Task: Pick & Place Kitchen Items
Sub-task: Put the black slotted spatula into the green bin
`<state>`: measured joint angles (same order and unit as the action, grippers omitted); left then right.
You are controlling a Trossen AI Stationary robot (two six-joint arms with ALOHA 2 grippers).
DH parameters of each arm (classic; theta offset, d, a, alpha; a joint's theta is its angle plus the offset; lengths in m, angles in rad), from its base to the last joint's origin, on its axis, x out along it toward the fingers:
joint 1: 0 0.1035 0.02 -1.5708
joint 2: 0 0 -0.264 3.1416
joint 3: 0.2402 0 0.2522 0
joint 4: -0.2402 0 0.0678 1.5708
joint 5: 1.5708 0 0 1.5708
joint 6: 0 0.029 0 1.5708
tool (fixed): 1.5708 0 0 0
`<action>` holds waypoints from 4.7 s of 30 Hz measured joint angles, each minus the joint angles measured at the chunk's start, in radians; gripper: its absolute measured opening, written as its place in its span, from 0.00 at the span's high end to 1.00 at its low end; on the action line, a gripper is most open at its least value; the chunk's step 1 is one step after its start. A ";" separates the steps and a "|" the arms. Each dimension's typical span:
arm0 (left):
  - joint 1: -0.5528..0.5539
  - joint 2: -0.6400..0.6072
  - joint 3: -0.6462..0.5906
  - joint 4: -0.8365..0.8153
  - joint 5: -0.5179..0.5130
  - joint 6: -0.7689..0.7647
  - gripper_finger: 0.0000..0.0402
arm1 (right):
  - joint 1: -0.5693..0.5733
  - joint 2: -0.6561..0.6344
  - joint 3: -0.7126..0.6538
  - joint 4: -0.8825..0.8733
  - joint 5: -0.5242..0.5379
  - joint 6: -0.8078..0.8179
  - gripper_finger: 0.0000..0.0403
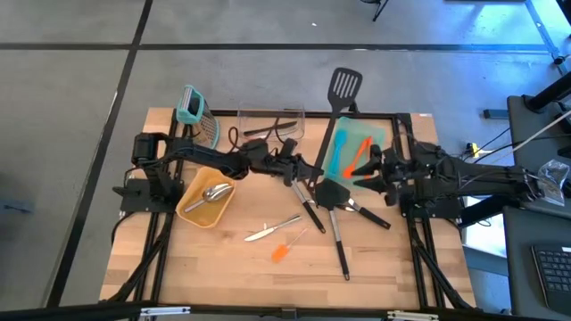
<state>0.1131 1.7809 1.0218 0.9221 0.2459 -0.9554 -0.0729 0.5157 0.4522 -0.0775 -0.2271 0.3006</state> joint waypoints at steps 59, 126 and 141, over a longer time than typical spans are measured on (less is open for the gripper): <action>-0.056 0.001 -0.001 -0.357 0.380 -0.389 0.96 | 0.194 0.688 0.583 -0.558 0.177 -0.594 0.53; 0.010 0.001 0.000 -0.362 0.332 -0.304 0.96 | 0.072 0.581 0.567 -0.576 0.300 -1.242 0.53; 0.023 0.001 0.000 -0.379 0.342 -0.340 0.96 | -0.204 0.711 0.569 -0.643 0.051 -1.463 0.53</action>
<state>0.1361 1.7821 1.0222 0.5427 0.5874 -1.2956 -0.2772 1.2264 1.0214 -0.7210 -0.1760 -1.1621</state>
